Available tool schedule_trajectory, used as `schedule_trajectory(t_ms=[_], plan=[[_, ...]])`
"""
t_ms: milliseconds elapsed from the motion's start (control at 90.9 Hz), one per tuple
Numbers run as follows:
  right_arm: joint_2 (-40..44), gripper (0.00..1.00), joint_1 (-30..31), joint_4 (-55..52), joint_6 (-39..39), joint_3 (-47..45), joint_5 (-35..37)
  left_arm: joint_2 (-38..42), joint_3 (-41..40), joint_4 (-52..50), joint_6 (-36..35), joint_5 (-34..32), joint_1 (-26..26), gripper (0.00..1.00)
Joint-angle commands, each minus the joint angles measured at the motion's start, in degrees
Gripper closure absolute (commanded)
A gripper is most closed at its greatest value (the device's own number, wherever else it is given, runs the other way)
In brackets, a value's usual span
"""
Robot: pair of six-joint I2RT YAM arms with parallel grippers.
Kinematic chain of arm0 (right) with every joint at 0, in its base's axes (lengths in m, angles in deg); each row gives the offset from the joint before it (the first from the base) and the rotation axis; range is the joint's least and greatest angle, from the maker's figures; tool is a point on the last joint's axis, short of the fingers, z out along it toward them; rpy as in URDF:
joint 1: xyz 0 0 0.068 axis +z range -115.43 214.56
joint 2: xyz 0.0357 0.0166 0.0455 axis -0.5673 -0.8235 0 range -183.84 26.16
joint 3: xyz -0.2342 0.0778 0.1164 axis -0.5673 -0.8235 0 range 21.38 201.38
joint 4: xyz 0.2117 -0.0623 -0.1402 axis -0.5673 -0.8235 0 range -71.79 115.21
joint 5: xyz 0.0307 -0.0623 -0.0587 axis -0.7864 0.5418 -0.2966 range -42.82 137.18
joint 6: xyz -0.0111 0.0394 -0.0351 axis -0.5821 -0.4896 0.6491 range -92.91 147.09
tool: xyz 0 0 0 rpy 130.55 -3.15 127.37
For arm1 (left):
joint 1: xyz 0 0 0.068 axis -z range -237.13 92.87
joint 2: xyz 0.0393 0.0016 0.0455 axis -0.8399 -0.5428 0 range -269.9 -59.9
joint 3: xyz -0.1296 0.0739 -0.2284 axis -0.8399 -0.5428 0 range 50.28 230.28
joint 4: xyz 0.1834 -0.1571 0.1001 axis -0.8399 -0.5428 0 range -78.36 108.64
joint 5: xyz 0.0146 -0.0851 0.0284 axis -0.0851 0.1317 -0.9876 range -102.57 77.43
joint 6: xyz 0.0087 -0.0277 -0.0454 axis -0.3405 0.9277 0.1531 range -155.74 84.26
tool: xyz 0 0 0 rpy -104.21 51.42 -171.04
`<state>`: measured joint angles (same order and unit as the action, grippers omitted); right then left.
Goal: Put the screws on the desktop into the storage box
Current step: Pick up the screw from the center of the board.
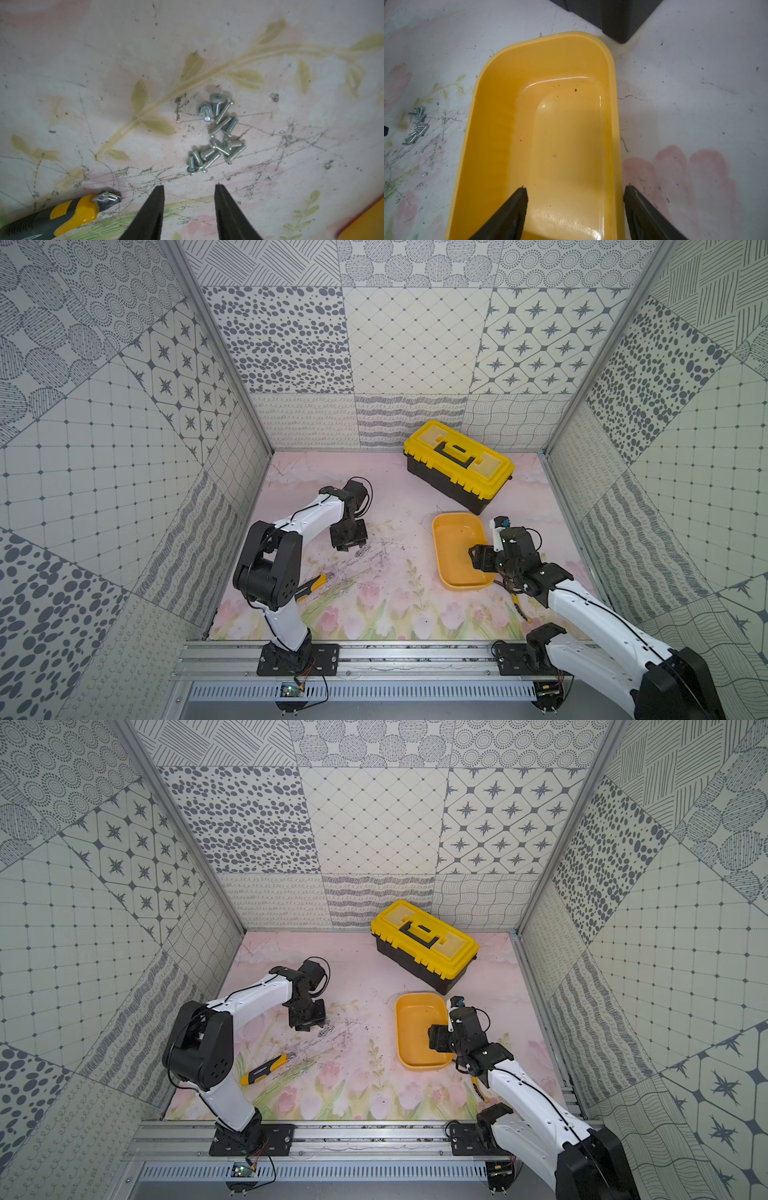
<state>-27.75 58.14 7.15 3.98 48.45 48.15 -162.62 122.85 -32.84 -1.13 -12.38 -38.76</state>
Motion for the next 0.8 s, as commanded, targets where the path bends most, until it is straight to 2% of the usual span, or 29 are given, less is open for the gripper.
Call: schedule_trajectory(t_ms=[0,154,264,462,660,792], plan=[[1.5,0.22,0.4,4.27,0.44,-1.13,-0.53,-3.92,4.66,-3.0,-0.65,-1.96,0.17,0.56],[2.81,0.23,0.35,4.76,0.28,-1.9,-0.62,-6.78,7.5,-2.83,-1.46,-1.21,-0.58,0.6],[3.45,0.23,0.41,5.05,0.26,-2.34,-1.08,-8.38,8.16,-2.28,-1.5,-0.2,-1.6,0.69],[4.16,0.24,0.42,5.15,0.13,-2.76,-1.15,-9.23,8.23,-1.29,-1.39,0.17,-2.81,0.7],[4.08,0.24,0.36,5.24,0.01,-2.81,-1.07,-10.59,8.42,-0.9,-1.56,1.51,-3.22,0.77],[4.0,0.24,0.4,5.32,0.0,-2.82,-1.06,-11.05,8.46,-0.64,-1.65,1.89,-3.18,0.78]])
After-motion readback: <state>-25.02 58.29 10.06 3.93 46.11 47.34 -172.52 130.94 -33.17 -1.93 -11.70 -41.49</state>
